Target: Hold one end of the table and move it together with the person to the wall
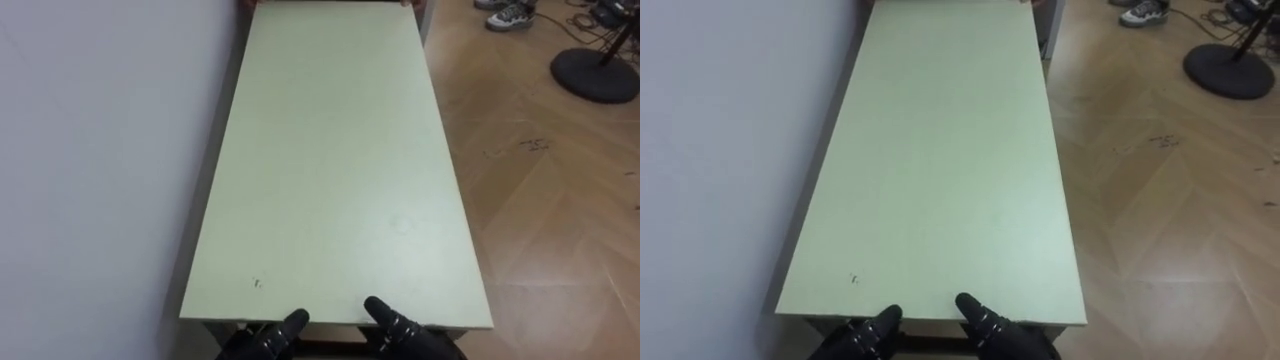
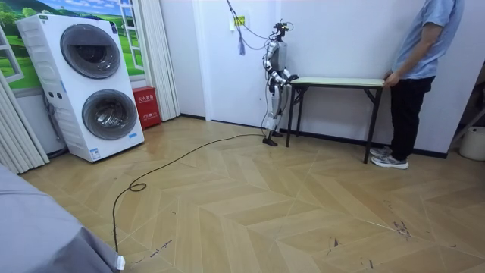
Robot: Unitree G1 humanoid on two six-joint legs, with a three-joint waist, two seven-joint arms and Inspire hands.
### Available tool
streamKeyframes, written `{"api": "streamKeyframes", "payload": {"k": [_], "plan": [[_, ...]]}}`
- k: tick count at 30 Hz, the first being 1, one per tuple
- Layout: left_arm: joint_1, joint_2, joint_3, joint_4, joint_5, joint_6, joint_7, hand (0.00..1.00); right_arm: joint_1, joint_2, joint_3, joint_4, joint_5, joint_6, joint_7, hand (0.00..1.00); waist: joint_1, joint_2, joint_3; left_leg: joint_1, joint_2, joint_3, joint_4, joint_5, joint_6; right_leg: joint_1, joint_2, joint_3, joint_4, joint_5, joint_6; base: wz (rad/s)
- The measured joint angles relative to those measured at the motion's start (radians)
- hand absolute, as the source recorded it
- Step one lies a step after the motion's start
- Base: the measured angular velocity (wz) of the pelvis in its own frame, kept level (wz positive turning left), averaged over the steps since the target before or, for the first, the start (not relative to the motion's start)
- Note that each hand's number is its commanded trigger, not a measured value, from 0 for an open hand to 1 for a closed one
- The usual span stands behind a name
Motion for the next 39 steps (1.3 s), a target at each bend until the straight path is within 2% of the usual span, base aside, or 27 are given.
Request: {"api": "streamKeyframes", "payload": {"k": [4,6,9,14,17,22,24,30,34,36,39], "plan": [[-0.007,0.0,0.0,0.037,0.035,0.02,-0.015,0.0,-0.001,-0.001,-0.022,0.064,-0.039,0.016,0.001,0.0,-0.001,0.002,-0.0002,0.002,0.0,0.0,-0.001,0.0,0.0,0.002,0.0,0.0,0.0,0.0,0.0,0.0],[-0.013,-0.006,0.001,0.111,0.112,0.034,-0.006,0.0,-0.002,0.002,-0.035,0.097,-0.083,0.02,0.001,0.0,-0.003,0.002,0.0001,0.002,0.0,0.0,-0.002,0.0,0.0,0.001,0.0,0.0,0.0,0.0,0.0,0.0],[-0.02,-0.01,0.006,0.166,0.157,0.041,0.013,0.0,-0.006,0.005,-0.05,0.177,-0.116,0.021,-0.004,0.0,0.003,0.0,0.0005,-0.001,0.0,0.003,-0.005,0.0,0.0,-0.005,0.0,0.0,0.001,0.0,0.0,0.0],[-0.014,-0.014,0.035,0.193,0.157,0.04,0.042,0.0,-0.018,0.004,-0.061,0.27,-0.15,0.024,-0.039,0.0,0.0,-0.003,-0.0013,0.003,0.0,0.004,-0.007,0.0,-0.001,-0.004,0.001,0.001,0.0,0.0,0.0,-0.01],[-0.013,-0.016,0.054,0.211,0.168,0.038,0.056,0.0,-0.027,0.01,-0.076,0.324,-0.173,0.024,-0.044,0.0,0.001,-0.009,-0.006,0.01,0.001,0.001,-0.01,0.001,-0.002,0.005,0.003,0.0,-0.002,0.0,0.0,0.01],[-0.009,-0.024,0.107,0.25,0.179,0.039,0.058,0.0,-0.036,0.023,-0.101,0.369,-0.211,0.029,-0.041,0.0,0.002,-0.016,-0.0063,0.023,0.001,-0.002,-0.017,0.001,-0.002,0.015,0.003,0.002,-0.004,0.0,0.0,0.0],[-0.009,-0.024,0.118,0.265,0.196,0.039,0.06,0.0,-0.042,0.039,-0.141,0.405,-0.25,0.03,-0.042,0.0,0.002,-0.019,-0.0089,0.024,0.001,-0.002,-0.019,0.002,-0.004,0.022,0.005,0.002,-0.019,0.0,0.0,0.0],[-0.001,-0.026,0.143,0.275,0.204,0.04,0.06,0.0,-0.042,0.043,-0.185,0.463,-0.269,0.03,-0.041,0.0,0.001,-0.025,-0.0104,0.027,0.003,-0.005,-0.026,0.004,-0.008,0.029,0.01,0.001,-0.034,0.002,-0.004,0.01],[0.003,-0.047,0.201,0.304,0.223,0.05,0.053,0.0,-0.013,0.052,-0.28,0.544,-0.273,0.032,-0.055,0.0,-0.001,-0.025,-0.0096,0.041,0.005,-0.005,-0.042,0.006,-0.01,0.033,0.014,0.001,-0.034,0.002,-0.004,-0.03],[0.005,-0.054,0.229,0.311,0.228,0.06,0.056,0.0,0.014,0.066,-0.34,0.589,-0.274,0.032,-0.098,0.0,-0.001,-0.026,-0.0091,0.042,0.005,-0.004,-0.044,0.006,-0.01,0.03,0.016,0.001,-0.034,0.001,-0.007,-0.07],[0.006,-0.069,0.266,0.323,0.266,0.066,0.06,0.0,0.03,0.078,-0.379,0.627,-0.29,0.045,-0.144,0.0,0.0,-0.025,-0.0096,0.045,0.005,-0.004,-0.051,0.006,-0.011,0.029,0.017,0.0,-0.034,0.0,-0.007,-0.06]]}}
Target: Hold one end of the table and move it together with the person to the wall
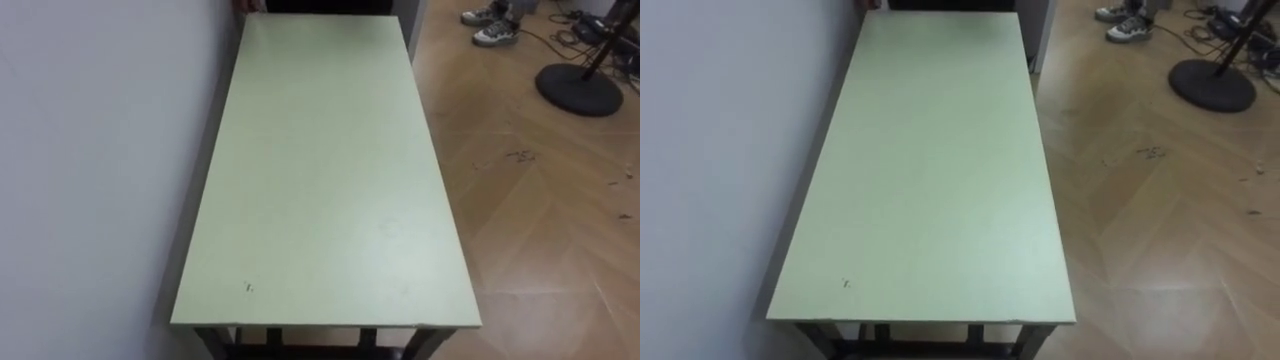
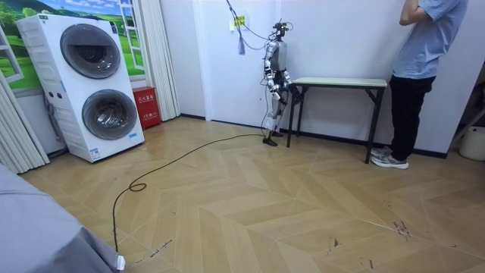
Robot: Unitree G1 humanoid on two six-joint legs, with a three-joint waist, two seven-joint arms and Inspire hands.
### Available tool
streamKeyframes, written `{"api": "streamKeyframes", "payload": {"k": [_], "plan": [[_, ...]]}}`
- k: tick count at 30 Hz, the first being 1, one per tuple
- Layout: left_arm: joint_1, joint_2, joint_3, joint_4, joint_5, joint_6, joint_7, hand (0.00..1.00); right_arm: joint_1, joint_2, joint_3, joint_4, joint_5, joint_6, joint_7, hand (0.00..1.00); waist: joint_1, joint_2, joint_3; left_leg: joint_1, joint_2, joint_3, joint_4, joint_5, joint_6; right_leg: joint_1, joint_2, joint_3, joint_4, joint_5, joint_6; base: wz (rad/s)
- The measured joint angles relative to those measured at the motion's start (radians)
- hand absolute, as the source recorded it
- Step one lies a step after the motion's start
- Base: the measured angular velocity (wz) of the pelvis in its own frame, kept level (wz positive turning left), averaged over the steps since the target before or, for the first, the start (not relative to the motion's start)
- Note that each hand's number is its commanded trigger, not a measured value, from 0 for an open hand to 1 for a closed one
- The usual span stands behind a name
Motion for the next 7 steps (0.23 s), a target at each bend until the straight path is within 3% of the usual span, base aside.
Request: {"api": "streamKeyframes", "payload": {"k": [7], "plan": [[-0.001,-0.049,0.133,0.054,0.13,0.012,0.065,0.0,0.012,0.046,-0.046,0.075,-0.013,0.052,-0.099,0.0,0.004,0.002,-0.0004,0.021,0.007,0.004,-0.008,-0.004,-0.005,-0.002,0.015,0.002,0.0,0.006,-0.01,-0.16]]}}
